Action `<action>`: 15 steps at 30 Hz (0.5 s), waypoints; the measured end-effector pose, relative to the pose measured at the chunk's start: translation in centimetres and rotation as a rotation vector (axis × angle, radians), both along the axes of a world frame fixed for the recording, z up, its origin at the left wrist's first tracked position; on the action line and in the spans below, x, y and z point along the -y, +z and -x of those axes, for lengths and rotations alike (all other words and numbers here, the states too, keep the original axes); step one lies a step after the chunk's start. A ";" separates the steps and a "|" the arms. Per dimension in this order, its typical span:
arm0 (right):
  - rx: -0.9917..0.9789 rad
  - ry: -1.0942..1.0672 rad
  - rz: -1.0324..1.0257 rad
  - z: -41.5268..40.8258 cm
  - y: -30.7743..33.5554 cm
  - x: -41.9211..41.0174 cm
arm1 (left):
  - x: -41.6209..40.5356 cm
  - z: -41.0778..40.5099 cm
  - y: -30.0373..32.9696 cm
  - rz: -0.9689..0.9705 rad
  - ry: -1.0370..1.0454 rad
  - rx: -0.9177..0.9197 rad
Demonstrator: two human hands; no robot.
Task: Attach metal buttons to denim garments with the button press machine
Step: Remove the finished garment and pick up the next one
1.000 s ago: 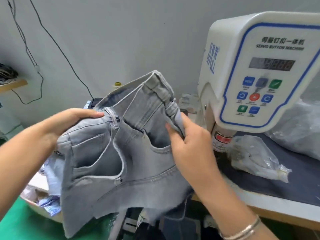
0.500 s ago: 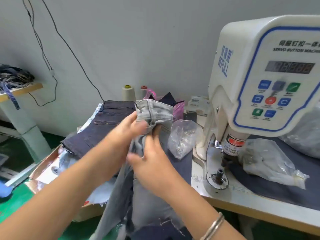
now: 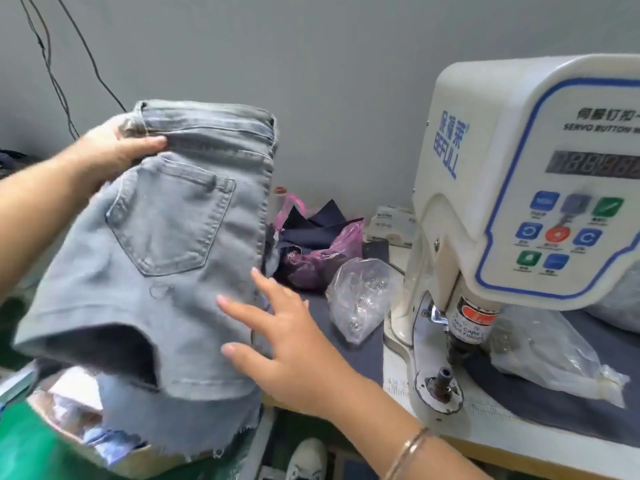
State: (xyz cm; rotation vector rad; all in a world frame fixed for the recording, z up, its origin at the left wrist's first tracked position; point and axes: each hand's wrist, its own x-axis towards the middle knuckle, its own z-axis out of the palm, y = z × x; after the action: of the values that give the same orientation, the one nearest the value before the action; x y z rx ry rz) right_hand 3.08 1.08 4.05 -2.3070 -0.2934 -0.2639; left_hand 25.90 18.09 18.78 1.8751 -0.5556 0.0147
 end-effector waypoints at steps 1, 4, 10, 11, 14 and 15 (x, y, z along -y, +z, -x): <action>-0.080 0.005 0.089 -1.5 -0.3 -0.2 | -0.3 -2.5 -0.7 -0.216 0.165 0.085; -0.245 0.000 0.290 -4.3 -3.2 -0.5 | 0.0 -6.2 -5.9 -0.780 0.389 0.111; -0.249 -0.023 0.295 -4.5 -8.5 -1.3 | 2.5 -5.1 -19.2 -0.984 0.141 -0.033; -0.237 -0.019 0.285 -4.1 -8.7 -1.2 | 2.2 -4.8 -19.9 -0.975 0.169 0.001; -0.242 0.012 0.249 -2.3 -8.5 -0.2 | 1.2 -3.0 -19.4 -0.871 0.102 -0.004; -0.241 0.018 0.229 -1.4 -8.2 0.4 | 0.4 -2.1 -19.1 -0.806 0.026 -0.024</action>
State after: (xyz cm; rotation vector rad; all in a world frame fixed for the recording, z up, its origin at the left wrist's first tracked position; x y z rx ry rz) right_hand 4.51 0.66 -4.11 -2.5291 -0.2318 0.0612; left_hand 27.98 17.70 -0.35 2.6583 -0.5651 -0.2482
